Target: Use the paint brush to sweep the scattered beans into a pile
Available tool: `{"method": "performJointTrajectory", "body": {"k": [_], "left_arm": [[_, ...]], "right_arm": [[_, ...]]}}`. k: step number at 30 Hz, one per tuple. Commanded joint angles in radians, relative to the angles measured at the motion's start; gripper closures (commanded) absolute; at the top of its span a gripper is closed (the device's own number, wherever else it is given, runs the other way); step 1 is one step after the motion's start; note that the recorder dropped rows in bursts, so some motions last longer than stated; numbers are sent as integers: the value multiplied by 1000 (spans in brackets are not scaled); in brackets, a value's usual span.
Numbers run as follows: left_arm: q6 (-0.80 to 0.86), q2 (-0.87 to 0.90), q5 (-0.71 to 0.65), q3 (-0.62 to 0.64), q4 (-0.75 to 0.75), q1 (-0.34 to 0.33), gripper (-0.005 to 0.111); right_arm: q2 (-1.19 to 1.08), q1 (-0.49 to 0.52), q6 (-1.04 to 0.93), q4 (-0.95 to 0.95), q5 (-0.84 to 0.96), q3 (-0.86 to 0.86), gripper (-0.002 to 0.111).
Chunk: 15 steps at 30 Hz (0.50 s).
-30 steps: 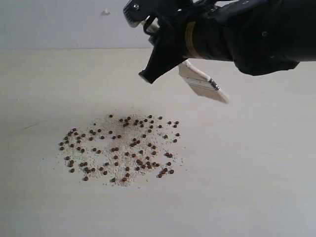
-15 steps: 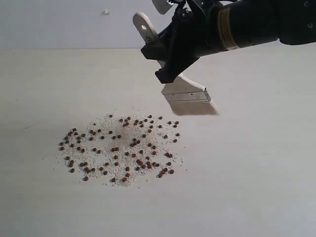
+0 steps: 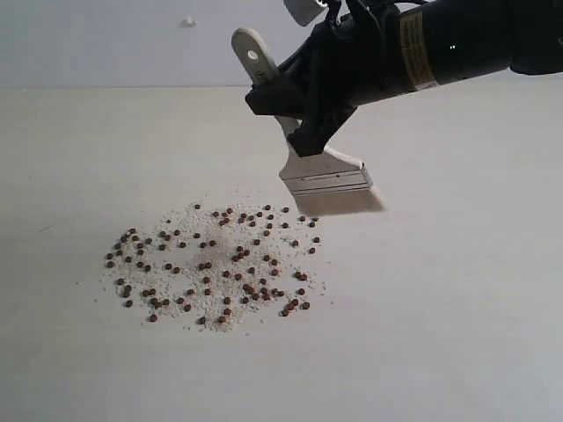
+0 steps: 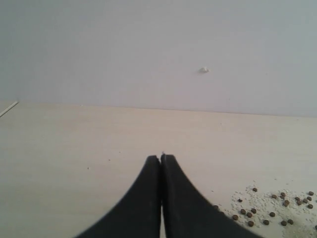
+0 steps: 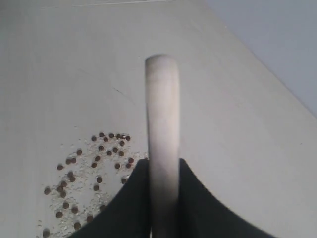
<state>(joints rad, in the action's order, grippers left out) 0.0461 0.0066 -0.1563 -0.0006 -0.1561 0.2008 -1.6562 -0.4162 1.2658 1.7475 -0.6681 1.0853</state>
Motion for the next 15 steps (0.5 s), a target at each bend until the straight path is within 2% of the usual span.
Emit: {"method": "performJointTrajectory", "body": {"k": [1,6,10,12,15], "left_arm": [[3,-7,-2,1,-7,-3,107],[3,-7,-2,1,-7,-3,107],[3,-7,-2,1,-7,-3,107],[3,-7,-2,1,-7,-3,107],[3,-7,-2,1,-7,-3,107]], "right_arm": [[3,4,-8,-3,60,11,108],[3,4,22,-3,143,11,108],[3,2,46,-26,133,5,108],[3,0,-44,-148,145,-14,108],[5,-2,-306,-435,176,-61,108]]}}
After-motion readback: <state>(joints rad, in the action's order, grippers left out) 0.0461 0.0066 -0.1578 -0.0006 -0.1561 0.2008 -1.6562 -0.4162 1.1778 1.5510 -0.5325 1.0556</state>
